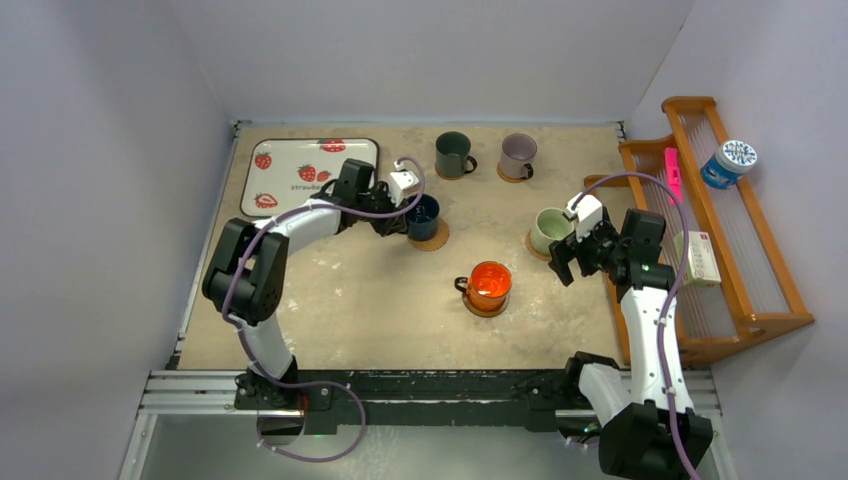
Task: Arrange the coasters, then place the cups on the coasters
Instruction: Place the cup on the coaster.
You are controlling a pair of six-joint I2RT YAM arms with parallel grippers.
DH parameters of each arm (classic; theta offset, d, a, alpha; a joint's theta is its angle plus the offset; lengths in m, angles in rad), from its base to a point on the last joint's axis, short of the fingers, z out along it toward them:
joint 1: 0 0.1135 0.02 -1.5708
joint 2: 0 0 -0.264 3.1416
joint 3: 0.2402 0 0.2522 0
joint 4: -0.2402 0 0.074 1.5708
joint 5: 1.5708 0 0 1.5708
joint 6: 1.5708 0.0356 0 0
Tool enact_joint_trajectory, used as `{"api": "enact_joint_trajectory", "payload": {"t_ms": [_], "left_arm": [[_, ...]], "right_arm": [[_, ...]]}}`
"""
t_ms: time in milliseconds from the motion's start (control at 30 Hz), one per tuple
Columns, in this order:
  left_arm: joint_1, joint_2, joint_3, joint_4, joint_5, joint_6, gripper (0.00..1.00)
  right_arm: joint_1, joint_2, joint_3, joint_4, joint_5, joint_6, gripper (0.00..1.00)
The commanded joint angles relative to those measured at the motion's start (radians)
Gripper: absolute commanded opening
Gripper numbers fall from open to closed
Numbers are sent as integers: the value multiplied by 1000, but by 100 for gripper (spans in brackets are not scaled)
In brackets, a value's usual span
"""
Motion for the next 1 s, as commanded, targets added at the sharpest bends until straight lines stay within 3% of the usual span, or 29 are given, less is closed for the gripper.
{"api": "enact_joint_trajectory", "payload": {"t_ms": [0,233,967], "left_arm": [[-5,-94,-19,113,13,-44,0],[-6,-128,-81,205,-21,-73,0],[-49,-98,-62,231,-38,-80,0]], "right_arm": [[-3,-21,-9,1,-29,-15,99],[-3,-23,-11,-3,-31,-17,99],[-1,-30,-18,1,-32,-18,99]]}}
